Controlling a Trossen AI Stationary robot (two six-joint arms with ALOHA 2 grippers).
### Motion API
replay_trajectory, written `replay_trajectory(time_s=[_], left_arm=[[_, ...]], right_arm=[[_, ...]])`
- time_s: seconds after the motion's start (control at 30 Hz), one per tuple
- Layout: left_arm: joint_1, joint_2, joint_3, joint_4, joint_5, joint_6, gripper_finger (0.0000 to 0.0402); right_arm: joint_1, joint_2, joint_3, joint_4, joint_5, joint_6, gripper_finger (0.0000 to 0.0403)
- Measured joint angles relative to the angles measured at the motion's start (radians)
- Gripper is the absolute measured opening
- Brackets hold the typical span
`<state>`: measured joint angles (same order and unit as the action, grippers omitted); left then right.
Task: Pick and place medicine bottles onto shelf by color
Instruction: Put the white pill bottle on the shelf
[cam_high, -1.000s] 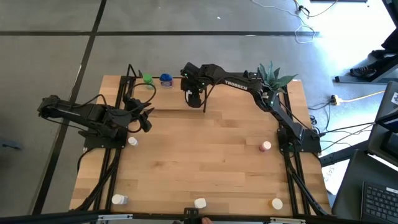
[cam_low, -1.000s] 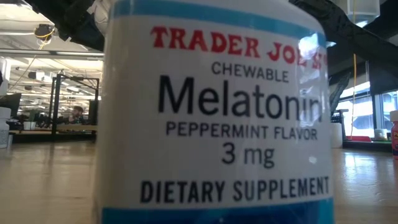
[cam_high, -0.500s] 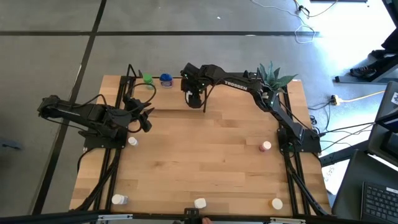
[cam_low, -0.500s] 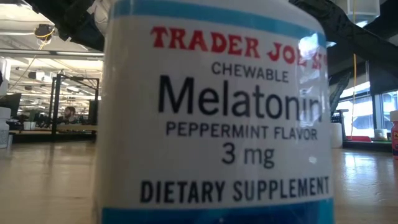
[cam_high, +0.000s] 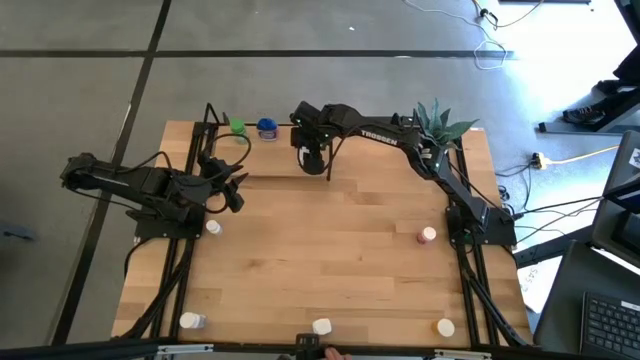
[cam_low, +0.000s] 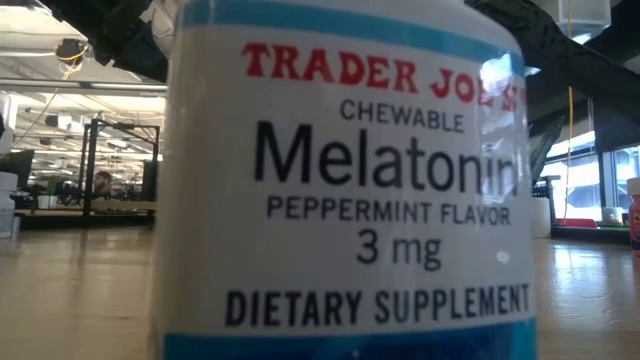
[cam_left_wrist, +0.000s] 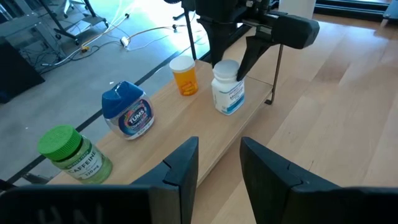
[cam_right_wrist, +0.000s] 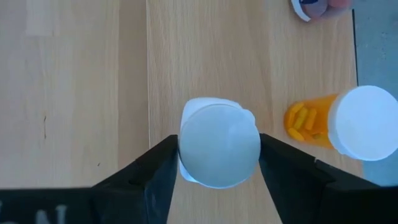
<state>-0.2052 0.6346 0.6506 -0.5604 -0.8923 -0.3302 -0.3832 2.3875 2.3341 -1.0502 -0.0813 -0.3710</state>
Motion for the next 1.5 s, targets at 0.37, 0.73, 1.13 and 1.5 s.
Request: replay_trajectory(time_s=[0.37,0.73,1.13,1.5], left_arm=[[0.0,0.0,0.0,0.0,0.0,0.0,0.0112],[0.0,0.0,0.0,0.0,0.0,0.0,0.0112],[0.0,0.0,0.0,0.0,0.0,0.0,0.0112],[0.0,0.0,0.0,0.0,0.0,0.0,0.0112]], right_arm=[[0.0,0.0,0.018,0.0,0.0,-0.053,0.0298],[0.0,-0.002,0.021,-0.019,0.096,-0.027,0.0297],[0.0,-0.041,0.022,-0.057,0.01,-0.026,0.0296],[0.08,-0.043,0.022,-0.143,-0.112,-0.178,0.0296]])
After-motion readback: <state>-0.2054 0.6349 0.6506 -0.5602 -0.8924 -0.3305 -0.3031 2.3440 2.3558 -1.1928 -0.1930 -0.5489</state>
